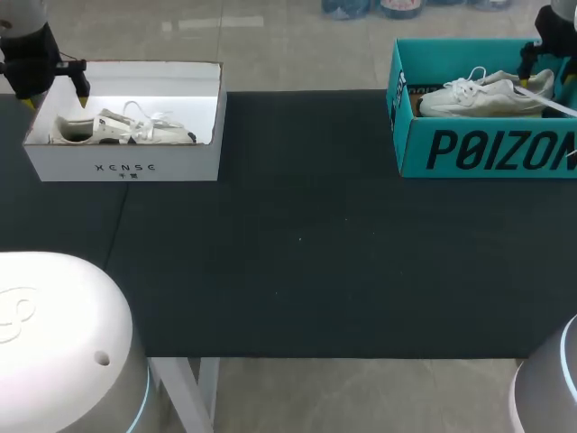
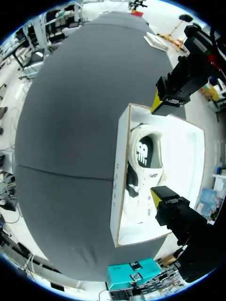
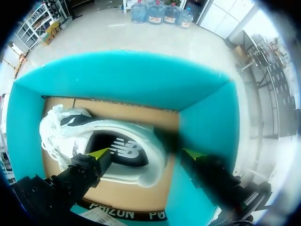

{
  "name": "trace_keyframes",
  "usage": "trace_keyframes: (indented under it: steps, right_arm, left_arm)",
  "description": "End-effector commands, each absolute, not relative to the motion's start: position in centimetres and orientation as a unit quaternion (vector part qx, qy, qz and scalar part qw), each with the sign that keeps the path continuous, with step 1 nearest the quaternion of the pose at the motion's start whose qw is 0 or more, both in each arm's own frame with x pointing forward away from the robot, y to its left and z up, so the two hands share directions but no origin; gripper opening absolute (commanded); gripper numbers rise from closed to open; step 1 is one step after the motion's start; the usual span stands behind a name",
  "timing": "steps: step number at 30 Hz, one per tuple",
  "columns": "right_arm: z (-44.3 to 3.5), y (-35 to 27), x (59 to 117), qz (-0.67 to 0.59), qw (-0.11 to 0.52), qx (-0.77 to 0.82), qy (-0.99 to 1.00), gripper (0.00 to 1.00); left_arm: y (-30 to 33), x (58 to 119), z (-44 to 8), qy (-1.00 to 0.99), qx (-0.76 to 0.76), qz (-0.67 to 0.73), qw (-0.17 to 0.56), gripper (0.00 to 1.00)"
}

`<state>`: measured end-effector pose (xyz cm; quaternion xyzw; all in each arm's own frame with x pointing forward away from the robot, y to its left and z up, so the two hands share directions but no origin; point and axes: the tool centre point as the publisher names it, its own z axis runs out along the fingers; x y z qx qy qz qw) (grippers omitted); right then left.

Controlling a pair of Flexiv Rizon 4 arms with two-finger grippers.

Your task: Take the shoe out of the shoebox, open the shoe tongue, remove and reinsert the insole, then place the shoe into the shoebox

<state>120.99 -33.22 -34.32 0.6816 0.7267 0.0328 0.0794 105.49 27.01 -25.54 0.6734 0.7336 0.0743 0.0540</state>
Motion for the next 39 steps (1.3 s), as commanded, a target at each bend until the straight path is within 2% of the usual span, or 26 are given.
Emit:
trace_keyframes:
  steps: [1, 4, 5, 10, 11, 14, 19, 24, 34, 35, 37, 39]
  right_arm:
    - [-34.13, -33.37, 121.44, 0.029, 0.075, 0.682, 0.727, 1.00]
    - [-33.99, -33.44, 121.30, 0.030, 0.075, 0.683, 0.726, 1.00]
    - [-34.04, -33.50, 121.27, 0.030, 0.075, 0.683, 0.726, 0.95]
    - [-34.23, -33.69, 121.21, 0.026, 0.075, 0.685, 0.724, 0.51]
    - [-34.22, -33.71, 121.22, 0.026, 0.075, 0.685, 0.724, 0.48]
    - [-34.12, -33.81, 121.26, 0.026, 0.076, 0.686, 0.723, 0.44]
    - [-34.02, -33.87, 121.27, 0.026, 0.077, 0.687, 0.722, 0.47]
    - [-33.95, -33.97, 121.28, 0.025, 0.078, 0.687, 0.722, 0.44]
    - [-33.68, -33.99, 121.17, 0.025, 0.083, 0.688, 0.721, 0.24]
    - [-33.67, -34.00, 121.16, 0.025, 0.083, 0.688, 0.720, 0.20]
    - [-33.64, -34.03, 121.11, 0.025, 0.083, 0.689, 0.720, 0.04]
    - [-33.60, -34.08, 121.03, 0.024, 0.084, 0.690, 0.719, 0.00]
  left_arm:
    - [27.03, 105.50, -25.53, 0.733, 0.674, 0.075, 0.054, 1.00]
    - [27.03, 105.50, -25.53, 0.733, 0.674, 0.075, 0.054, 1.00]
    - [27.03, 105.50, -25.53, 0.733, 0.674, 0.075, 0.054, 1.00]
    - [27.03, 105.50, -25.53, 0.733, 0.674, 0.075, 0.054, 1.00]
    - [27.03, 105.50, -25.53, 0.733, 0.674, 0.075, 0.054, 1.00]
    - [27.03, 105.50, -25.53, 0.733, 0.674, 0.075, 0.054, 1.00]
    - [27.03, 105.50, -25.53, 0.733, 0.674, 0.075, 0.054, 1.00]
    - [27.03, 105.50, -25.53, 0.733, 0.674, 0.075, 0.054, 1.00]
    - [27.03, 105.50, -25.53, 0.733, 0.674, 0.075, 0.054, 1.00]
    - [27.03, 105.50, -25.53, 0.733, 0.674, 0.075, 0.054, 1.00]
    - [27.03, 105.50, -25.53, 0.733, 0.674, 0.075, 0.054, 1.00]
    - [27.03, 105.50, -25.53, 0.733, 0.674, 0.075, 0.054, 1.00]
